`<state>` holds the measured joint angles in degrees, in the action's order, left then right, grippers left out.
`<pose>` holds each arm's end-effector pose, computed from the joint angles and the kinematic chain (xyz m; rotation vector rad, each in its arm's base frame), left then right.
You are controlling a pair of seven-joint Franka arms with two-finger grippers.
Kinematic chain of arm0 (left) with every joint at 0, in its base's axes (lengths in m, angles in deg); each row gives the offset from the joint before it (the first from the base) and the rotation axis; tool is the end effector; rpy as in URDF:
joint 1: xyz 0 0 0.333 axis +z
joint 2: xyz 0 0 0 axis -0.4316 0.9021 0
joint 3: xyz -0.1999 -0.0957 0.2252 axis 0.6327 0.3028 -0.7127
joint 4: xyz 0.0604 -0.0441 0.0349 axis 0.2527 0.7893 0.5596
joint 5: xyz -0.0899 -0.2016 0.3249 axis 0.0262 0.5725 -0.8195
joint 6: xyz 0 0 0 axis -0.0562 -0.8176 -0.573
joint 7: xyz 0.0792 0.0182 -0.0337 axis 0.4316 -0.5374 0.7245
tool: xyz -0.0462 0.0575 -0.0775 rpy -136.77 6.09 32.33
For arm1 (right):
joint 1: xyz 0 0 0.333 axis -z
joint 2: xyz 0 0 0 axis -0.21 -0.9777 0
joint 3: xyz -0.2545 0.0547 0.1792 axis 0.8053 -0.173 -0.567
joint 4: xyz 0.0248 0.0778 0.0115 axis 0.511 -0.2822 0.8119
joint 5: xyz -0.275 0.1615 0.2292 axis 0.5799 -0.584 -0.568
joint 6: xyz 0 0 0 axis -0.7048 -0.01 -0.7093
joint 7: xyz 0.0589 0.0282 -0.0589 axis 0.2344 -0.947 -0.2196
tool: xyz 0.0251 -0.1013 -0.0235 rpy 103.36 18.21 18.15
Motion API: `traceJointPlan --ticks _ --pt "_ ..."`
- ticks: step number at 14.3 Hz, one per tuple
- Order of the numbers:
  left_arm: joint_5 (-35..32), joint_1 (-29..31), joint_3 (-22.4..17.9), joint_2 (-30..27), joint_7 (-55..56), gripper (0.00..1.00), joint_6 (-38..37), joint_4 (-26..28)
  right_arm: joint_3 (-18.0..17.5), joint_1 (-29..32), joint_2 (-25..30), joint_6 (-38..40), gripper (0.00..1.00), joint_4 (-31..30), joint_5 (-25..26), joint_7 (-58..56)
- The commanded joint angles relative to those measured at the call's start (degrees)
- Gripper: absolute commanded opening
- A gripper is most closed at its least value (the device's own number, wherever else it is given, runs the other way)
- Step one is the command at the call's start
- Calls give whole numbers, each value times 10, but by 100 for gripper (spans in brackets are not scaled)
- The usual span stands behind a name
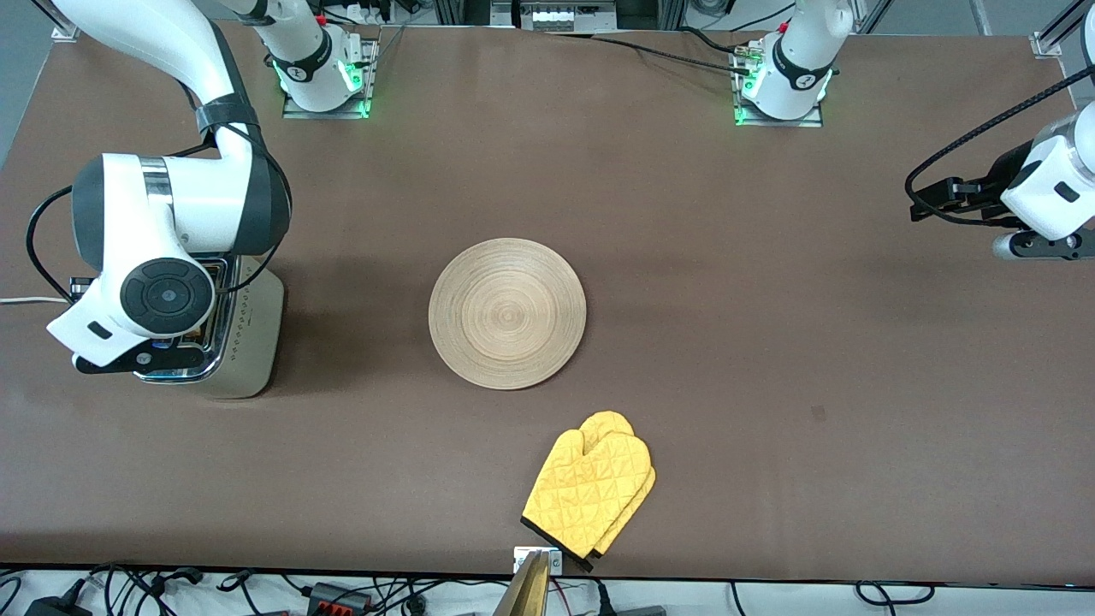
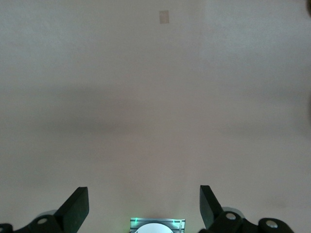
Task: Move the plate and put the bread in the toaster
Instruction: 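Lower the bread with the right gripper into the toaster slot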
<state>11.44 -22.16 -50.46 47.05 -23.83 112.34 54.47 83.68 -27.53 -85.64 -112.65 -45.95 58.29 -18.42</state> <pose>0.5528 0.0095 0.5634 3.1246 0.0553 -0.3019 0.6603 0.0728 0.4495 2.3604 0.1224 -0.4036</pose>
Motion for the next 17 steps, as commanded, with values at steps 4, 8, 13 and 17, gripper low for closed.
traceJointPlan --ticks 4,8,13,17 --pt "-19 -9 0 28 -13 100 -15 -55 -3 2 1 -3 0 -11 9 9" --pt "-13 -7 2 27 -13 100 -54 -87 -4 2 -6 -5 0 -15 7 14" --pt "-6 -8 2 28 -17 100 -42 -93 -4 10 -7 -26 0 -15 0 15" --pt "-5 -7 2 22 -15 100 -34 -91 -4 11 -8 -32 0 -16 -2 17"
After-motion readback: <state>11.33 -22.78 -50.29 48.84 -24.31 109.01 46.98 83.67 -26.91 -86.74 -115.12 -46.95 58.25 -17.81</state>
